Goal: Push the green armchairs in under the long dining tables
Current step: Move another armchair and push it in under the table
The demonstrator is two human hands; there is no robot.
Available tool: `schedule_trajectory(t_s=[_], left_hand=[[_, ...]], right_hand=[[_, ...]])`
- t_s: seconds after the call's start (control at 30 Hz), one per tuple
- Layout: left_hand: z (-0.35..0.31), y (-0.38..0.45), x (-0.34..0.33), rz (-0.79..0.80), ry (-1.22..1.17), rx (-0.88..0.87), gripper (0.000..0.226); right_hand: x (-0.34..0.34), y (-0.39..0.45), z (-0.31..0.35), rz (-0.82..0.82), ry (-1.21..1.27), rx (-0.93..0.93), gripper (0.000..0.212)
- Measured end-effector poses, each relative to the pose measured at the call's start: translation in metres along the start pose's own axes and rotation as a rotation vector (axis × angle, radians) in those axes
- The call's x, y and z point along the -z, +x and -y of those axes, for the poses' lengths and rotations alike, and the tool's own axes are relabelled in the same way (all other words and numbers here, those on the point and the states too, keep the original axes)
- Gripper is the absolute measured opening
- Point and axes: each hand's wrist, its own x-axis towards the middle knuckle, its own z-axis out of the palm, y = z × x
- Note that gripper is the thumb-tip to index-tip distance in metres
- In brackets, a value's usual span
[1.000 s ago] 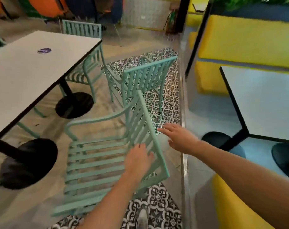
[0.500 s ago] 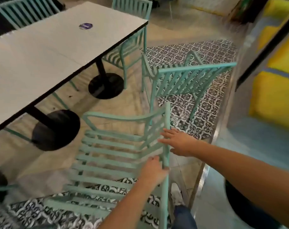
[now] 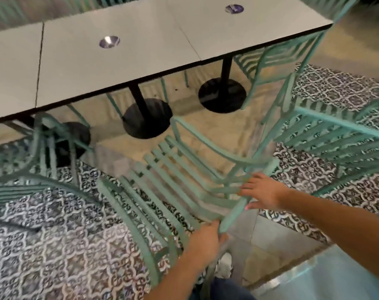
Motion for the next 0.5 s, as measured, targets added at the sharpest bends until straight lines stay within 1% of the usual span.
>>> schedule_trajectory(t_s=[0.03,0.07,0.17,0.3,0.43,0.5], left_hand=[[0.000,-0.002,0.000,-0.015,0.009,0.002,0.038],[0.002,-0.003,-0.002,-0.026,0.030,-0.003,0.037],[0.010,-0.008,0.002,-0.024,0.094,-0.037,0.036],[0.040,-0.024,0.011,-0.007,0.138,-0.057,0.035],[0.081,-0.045,0.026,-0.009,0.176,-0.063,0.034],[0.104,-0.057,0.034,-0.017,0.187,-0.072,0.035]], right_hand=[[-0.002,0.001,0.001,-0.036,0.020,0.000,0.051],[-0.006,0.001,0.003,-0.061,0.027,0.019,0.047],[-0.007,0.002,0.009,-0.085,0.014,0.057,0.055],[-0.008,0.010,0.042,-0.125,0.053,0.050,0.052],[0.002,0.028,0.087,-0.143,0.065,-0.044,0.067],[0.012,0.039,0.115,-0.112,0.110,-0.051,0.080]])
